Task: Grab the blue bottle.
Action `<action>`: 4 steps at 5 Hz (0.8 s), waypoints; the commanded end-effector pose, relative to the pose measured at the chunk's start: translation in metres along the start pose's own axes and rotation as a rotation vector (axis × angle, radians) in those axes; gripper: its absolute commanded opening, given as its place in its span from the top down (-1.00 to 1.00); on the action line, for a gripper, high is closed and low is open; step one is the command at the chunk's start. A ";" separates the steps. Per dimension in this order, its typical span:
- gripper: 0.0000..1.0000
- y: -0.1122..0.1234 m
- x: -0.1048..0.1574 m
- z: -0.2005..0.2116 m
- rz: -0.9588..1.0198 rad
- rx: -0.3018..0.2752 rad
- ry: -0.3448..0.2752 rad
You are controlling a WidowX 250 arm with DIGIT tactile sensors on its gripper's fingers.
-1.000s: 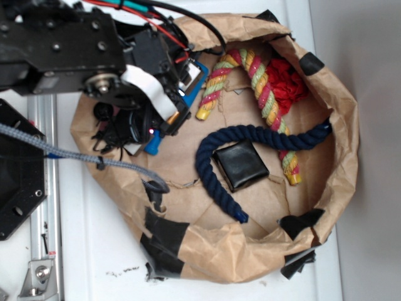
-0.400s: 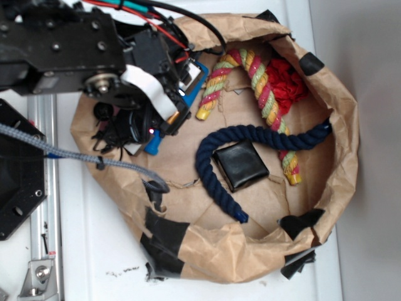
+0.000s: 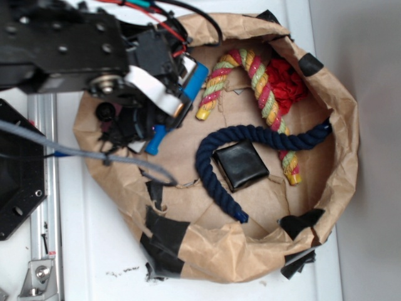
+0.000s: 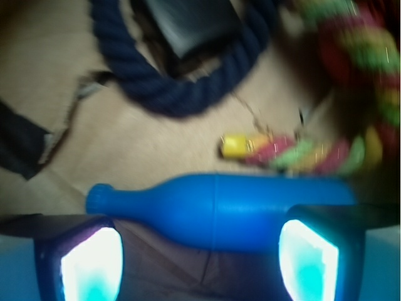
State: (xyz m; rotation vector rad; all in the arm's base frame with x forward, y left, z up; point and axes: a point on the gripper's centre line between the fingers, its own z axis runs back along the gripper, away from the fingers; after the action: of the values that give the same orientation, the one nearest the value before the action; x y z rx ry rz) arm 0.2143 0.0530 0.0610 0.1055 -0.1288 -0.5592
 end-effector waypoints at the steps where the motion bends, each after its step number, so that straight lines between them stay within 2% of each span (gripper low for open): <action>1: -1.00 -0.001 0.027 0.017 0.535 -0.035 -0.035; 2: -1.00 0.007 0.028 0.029 0.786 -0.015 -0.054; 3: -1.00 0.011 0.022 0.011 0.919 -0.018 -0.054; 4: -1.00 0.014 0.012 -0.021 0.936 -0.016 -0.066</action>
State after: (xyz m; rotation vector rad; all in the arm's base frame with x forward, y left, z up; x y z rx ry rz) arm 0.2204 0.0582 0.0362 -0.0031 -0.1819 0.3383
